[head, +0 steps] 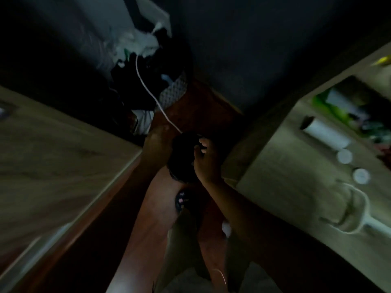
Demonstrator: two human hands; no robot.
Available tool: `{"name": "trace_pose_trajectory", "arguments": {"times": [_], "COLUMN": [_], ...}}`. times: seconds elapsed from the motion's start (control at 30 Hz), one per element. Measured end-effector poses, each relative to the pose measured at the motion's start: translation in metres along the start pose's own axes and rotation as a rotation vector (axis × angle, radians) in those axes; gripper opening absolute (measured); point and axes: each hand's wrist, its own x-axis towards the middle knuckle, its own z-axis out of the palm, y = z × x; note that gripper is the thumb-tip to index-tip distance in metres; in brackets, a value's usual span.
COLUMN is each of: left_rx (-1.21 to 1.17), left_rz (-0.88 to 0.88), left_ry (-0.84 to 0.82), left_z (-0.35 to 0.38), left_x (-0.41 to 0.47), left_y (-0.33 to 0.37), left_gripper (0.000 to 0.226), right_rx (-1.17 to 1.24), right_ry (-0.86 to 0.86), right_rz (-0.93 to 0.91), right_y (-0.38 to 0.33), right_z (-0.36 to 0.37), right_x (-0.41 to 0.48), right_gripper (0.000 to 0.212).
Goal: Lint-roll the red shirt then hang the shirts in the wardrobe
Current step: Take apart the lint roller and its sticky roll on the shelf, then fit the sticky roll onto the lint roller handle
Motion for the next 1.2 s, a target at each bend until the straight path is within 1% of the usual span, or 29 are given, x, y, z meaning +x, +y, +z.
{"name": "trace_pose_trajectory", "arguments": {"times": [0.1, 0.13, 0.2, 0.27, 0.33, 0.4, 0.47, 0.5, 0.57, 0.63, 0.67, 0.73, 0.83, 0.93, 1.0, 1.07, 1.13, 1.2], "left_rx": [0.061, 0.091, 0.108, 0.173, 0.252, 0.329, 0.379, 0.409, 0.513, 0.64, 0.706, 0.787, 0.881, 0.918, 0.88, 0.781, 0.642, 0.581], "left_rz": [0.026, 0.023, 0.147, 0.273, 0.341, 0.457, 0.599, 0.641, 0.707, 0.743, 0.74, 0.724, 0.64, 0.552, 0.465, 0.378, 0.319, 0.255], "left_ry": [0.008, -0.002, -0.037, -0.147, -0.242, -0.318, -0.365, -0.378, -0.391, -0.419, -0.429, -0.391, -0.354, -0.387, -0.421, -0.432, -0.465, -0.51], "left_z": [0.006, 0.008, 0.028, 0.064, 0.104, 0.144, 0.181, 0.198, 0.224, 0.245, 0.252, 0.264, 0.268, 0.264, 0.257, 0.246, 0.234, 0.223], "left_x": [0.007, 0.002, -0.012, -0.031, -0.041, -0.051, -0.055, -0.054, -0.048, -0.04, -0.037, -0.033, -0.036, -0.047, -0.058, -0.068, -0.076, -0.083], "left_y": [0.025, 0.053, 0.105, 0.144, 0.173, 0.196, 0.207, 0.21, 0.217, 0.22, 0.223, 0.222, 0.23, 0.239, 0.238, 0.233, 0.225, 0.224], "left_gripper": [0.042, 0.041, 0.038, 0.037, 0.036, 0.041, 0.051, 0.055, 0.059, 0.06, 0.059, 0.054, 0.049, 0.059, 0.07, 0.08, 0.078, 0.069], "right_rx": [0.073, 0.063, 0.035, 0.014, -0.035, -0.1, -0.162, -0.193, -0.234, -0.277, -0.308, -0.344, -0.316, -0.274, -0.308, -0.318, -0.301, -0.344], "right_ry": [0.092, 0.132, 0.235, 0.306, 0.356, 0.403, 0.403, 0.39, 0.355, 0.327, 0.318, 0.307, 0.279, 0.245, 0.232, 0.22, 0.181, 0.158], "right_rz": [-0.033, -0.061, -0.133, -0.145, -0.118, -0.137, -0.137, -0.115, -0.056, -0.033, -0.026, -0.02, -0.042, -0.072, -0.144, -0.177, -0.167, -0.18], "right_y": [-0.033, -0.038, -0.037, -0.02, 0.002, 0.029, 0.055, 0.068, 0.087, 0.101, 0.107, 0.113, 0.116, 0.115, 0.116, 0.117, 0.114, 0.113], "right_z": [-0.082, -0.11, -0.167, -0.216, -0.256, -0.291, -0.318, -0.33, -0.347, -0.359, -0.362, -0.367, -0.368, -0.366, -0.364, -0.362, -0.36, -0.359], "right_x": [-0.023, -0.03, -0.039, -0.044, -0.047, -0.048, -0.05, -0.05, -0.051, -0.05, -0.049, -0.047, -0.039, -0.027, -0.019, -0.009, -0.001, 0.005], "right_gripper": [0.033, 0.031, 0.026, 0.025, 0.025, 0.022, 0.019, 0.02, 0.026, 0.025, 0.025, 0.028, 0.035, 0.039, 0.038, 0.038, 0.036, 0.031]}}
